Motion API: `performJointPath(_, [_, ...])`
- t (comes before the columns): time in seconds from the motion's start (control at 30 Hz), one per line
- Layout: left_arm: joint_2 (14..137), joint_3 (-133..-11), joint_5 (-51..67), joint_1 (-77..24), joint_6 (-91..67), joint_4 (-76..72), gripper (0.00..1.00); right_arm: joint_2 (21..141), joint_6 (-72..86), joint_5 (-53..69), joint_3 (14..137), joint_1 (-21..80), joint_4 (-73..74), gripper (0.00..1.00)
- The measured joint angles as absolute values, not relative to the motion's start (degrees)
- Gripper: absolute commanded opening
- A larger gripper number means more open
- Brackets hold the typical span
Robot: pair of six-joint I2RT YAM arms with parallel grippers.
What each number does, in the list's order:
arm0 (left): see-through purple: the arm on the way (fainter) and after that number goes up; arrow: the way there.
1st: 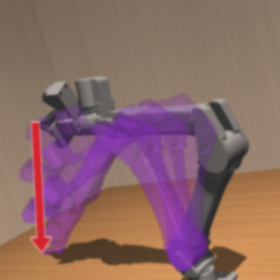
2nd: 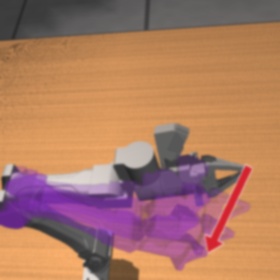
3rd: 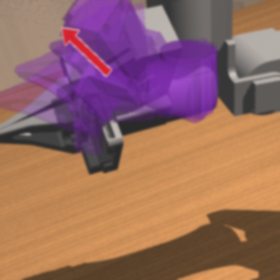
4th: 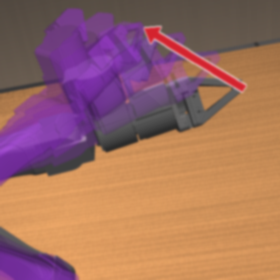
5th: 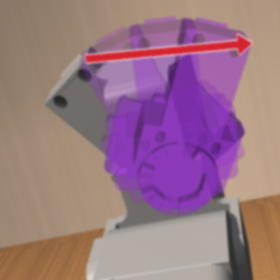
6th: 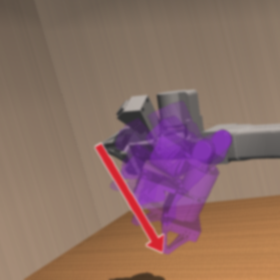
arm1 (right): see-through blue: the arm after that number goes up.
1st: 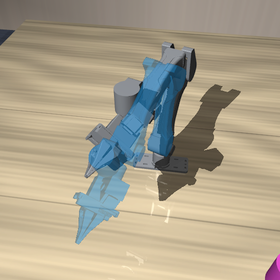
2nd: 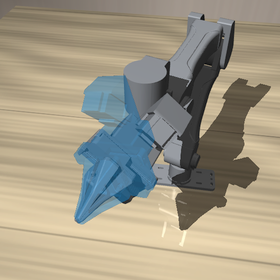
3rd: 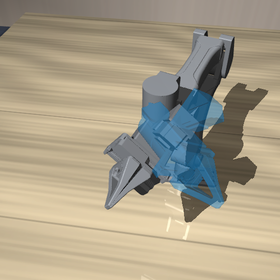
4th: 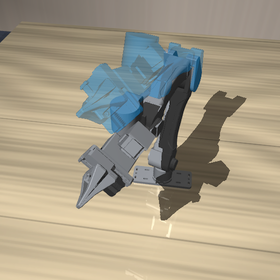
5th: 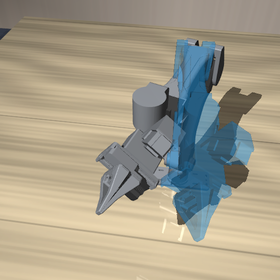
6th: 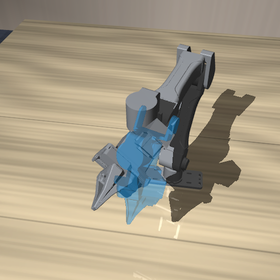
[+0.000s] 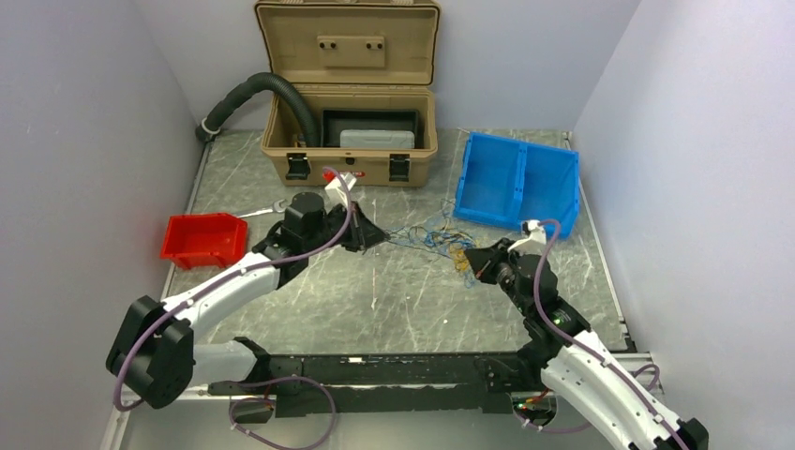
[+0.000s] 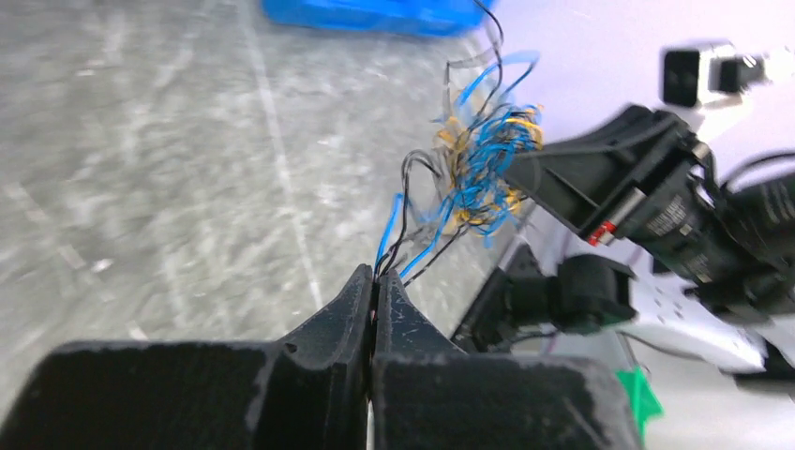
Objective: Untangle the cables
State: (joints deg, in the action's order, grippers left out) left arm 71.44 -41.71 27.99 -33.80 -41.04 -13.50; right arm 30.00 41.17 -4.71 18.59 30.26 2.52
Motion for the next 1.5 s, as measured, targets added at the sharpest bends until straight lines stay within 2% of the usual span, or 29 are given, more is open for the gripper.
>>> performJointPath(0.17, [70.1, -41.7, 20.6, -32.1, -38.1, -4.9, 0.39, 28.7, 40.6, -14.1, 18.6, 29.1, 12.2, 0.0])
performJointPath(0.23, [70.6, -41.8, 18.8, -32.1, -37.0, -1.8, 0.44, 29.3, 40.0, -15.6, 18.6, 28.7, 14.3, 0.0])
performJointPath(0.3, [71.3, -42.2, 17.7, -32.6, -36.1, 0.5, 0.46, 30.6, 39.3, -15.6, 18.6, 28.6, 14.6, 0.1])
performJointPath(0.33, [71.8, -42.7, 17.2, -33.2, -35.6, 1.5, 0.47, 31.5, 38.7, -15.1, 18.6, 28.6, 14.5, 0.12])
performJointPath(0.5, [74.8, -45.7, 16.2, -36.8, -33.0, 4.3, 0.53, 38.8, 36.4, -10.4, 20.2, 28.6, 14.0, 0.15])
performJointPath(0.53, [75.7, -46.5, 16.2, -37.7, -32.4, 4.3, 0.56, 40.3, 36.1, -9.4, 20.7, 28.6, 13.9, 0.15])
performJointPath(0.57, [76.7, -47.8, 16.5, -38.8, -31.7, 4.1, 0.68, 41.4, 35.8, -8.3, 21.0, 28.6, 13.6, 0.15])
performJointPath(0.67, [79.1, -48.9, 17.7, -40.9, -30.6, 2.7, 0.76, 42.8, 35.4, -6.1, 21.6, 28.6, 12.8, 0.15])
performJointPath(0.7, [80.4, -49.5, 18.6, -41.5, -30.5, 1.5, 0.77, 42.8, 35.4, -5.9, 21.6, 28.6, 12.6, 0.21])
performJointPath(0.73, [81.5, -49.9, 19.2, -42.0, -30.4, 0.8, 0.78, 42.8, 35.5, -5.9, 21.6, 28.6, 12.5, 0.39])
performJointPath(0.77, [83.0, -50.4, 19.9, -42.5, -30.4, -0.1, 0.78, 42.8, 35.7, -6.0, 21.6, 28.6, 12.5, 0.61])
performJointPath(0.8, [84.5, -51.1, 20.3, -43.1, -30.3, -0.6, 0.78, 42.9, 35.7, -6.3, 21.6, 28.6, 12.6, 0.73])
performJointPath(0.83, [85.9, -51.8, 20.4, -43.5, -30.1, -0.9, 0.78, 42.9, 36.6, -6.6, 21.6, 28.6, 12.6, 0.77])
performJointPath(1.0, [93.1, -56.7, 20.2, -47.3, -28.9, -0.8, 0.78, 45.6, 36.9, -7.7, 21.6, 28.6, 13.2, 0.78])
performJointPath(1.13, [96.6, -60.8, 18.6, -50.4, -27.0, 1.1, 0.78, 47.4, 37.8, -9.2, 21.6, 28.6, 14.7, 0.74])
performJointPath(1.27, [100.5, -66.8, 16.1, -52.5, -24.8, 4.4, 0.77, 47.6, 38.7, -12.6, 21.8, 28.6, 17.0, 0.66])
performJointPath(1.33, [102.5, -69.4, 15.0, -53.1, -24.1, 5.7, 0.76, 47.6, 38.9, -13.8, 21.9, 28.6, 17.6, 0.56])
performJointPath(1.5, [108.2, -75.2, 13.5, -53.7, -22.7, 8.3, 0.75, 49.3, 39.3, -15.7, 22.0, 28.1, 18.1, 0.54])
